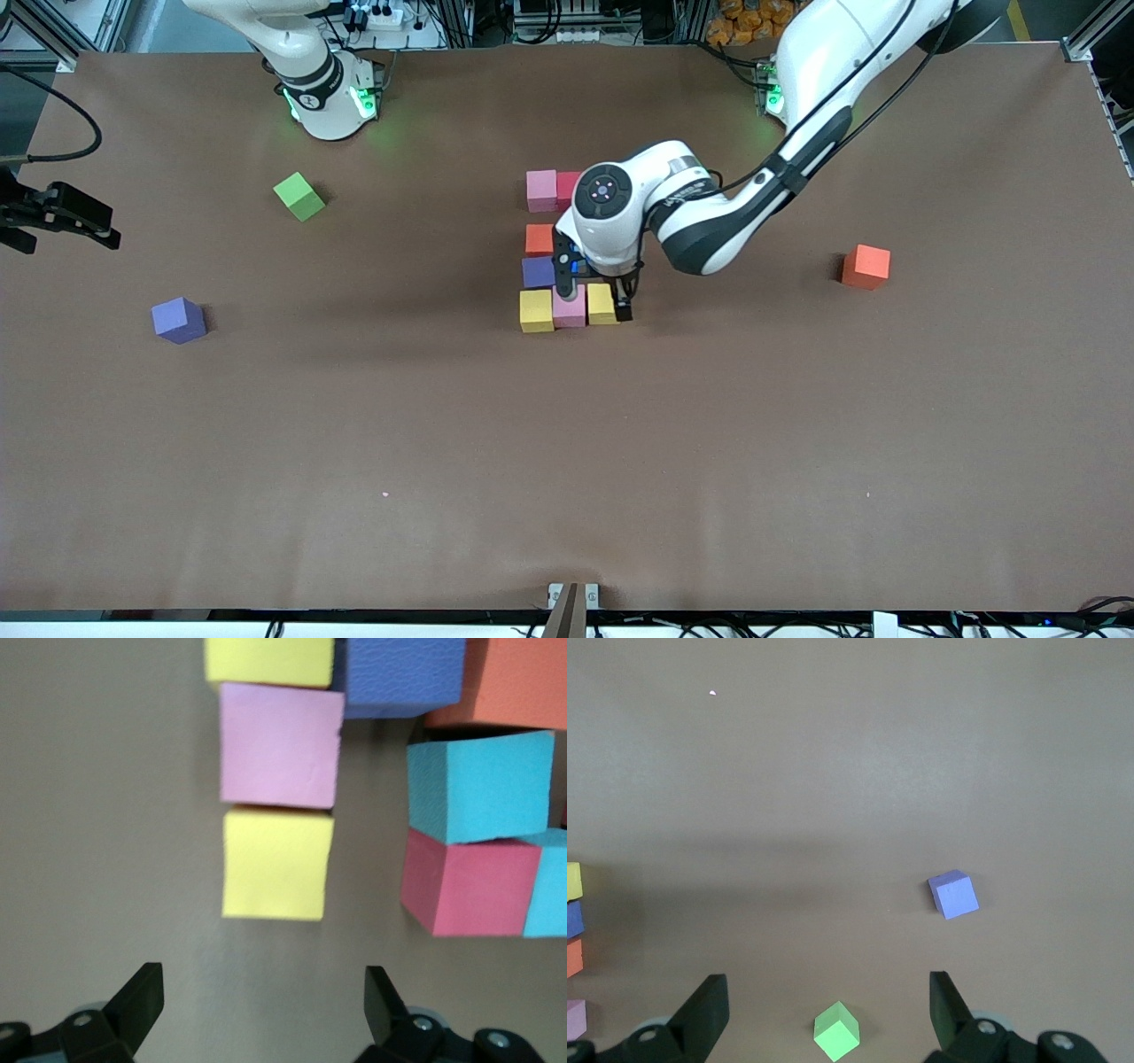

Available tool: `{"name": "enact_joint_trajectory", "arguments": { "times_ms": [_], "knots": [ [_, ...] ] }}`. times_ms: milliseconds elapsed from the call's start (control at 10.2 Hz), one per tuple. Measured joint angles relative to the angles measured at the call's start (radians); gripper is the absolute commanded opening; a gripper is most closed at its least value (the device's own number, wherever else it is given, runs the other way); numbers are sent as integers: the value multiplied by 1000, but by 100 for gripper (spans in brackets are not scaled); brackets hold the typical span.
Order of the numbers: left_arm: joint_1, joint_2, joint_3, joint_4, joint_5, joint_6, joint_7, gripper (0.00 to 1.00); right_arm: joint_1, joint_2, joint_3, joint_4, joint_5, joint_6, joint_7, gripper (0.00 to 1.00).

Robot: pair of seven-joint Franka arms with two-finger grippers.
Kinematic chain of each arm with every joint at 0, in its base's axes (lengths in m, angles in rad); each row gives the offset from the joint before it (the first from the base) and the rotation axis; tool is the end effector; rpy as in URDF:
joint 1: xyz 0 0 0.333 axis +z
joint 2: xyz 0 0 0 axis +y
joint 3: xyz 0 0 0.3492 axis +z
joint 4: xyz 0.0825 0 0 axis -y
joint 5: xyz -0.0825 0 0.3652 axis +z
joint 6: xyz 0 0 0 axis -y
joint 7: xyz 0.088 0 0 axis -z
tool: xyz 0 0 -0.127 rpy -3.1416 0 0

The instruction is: Form number 2 with 11 blocks

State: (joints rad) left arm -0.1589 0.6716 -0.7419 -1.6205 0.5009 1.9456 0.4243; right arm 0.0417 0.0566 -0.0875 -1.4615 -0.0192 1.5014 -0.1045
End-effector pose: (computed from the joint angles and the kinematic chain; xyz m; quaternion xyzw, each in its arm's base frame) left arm 0.4968 -0.4428 0.3112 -0.7392 0.6696 0.0698 0.0202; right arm 0.5477 -0.0260 0.6503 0.9995 0.0288 -0.0091 0.0114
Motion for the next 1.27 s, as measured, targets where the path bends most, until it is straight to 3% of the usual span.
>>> {"name": "enact_joint_trajectory", "arguments": {
  "times_ms": [488, 878, 1268],
  "knots": [
    [97, -164, 2, 104, -92, -241, -58, 100, 1, 0, 0, 0, 0, 0, 0, 100],
    [142, -374, 14, 107, -94, -391, -332, 100, 1, 1, -1, 0, -1, 0, 0, 100],
    [365, -531, 27, 110, -95, -439, -355, 100, 1, -4, -2, -17, -1, 25, 0, 100]
  ]
}}
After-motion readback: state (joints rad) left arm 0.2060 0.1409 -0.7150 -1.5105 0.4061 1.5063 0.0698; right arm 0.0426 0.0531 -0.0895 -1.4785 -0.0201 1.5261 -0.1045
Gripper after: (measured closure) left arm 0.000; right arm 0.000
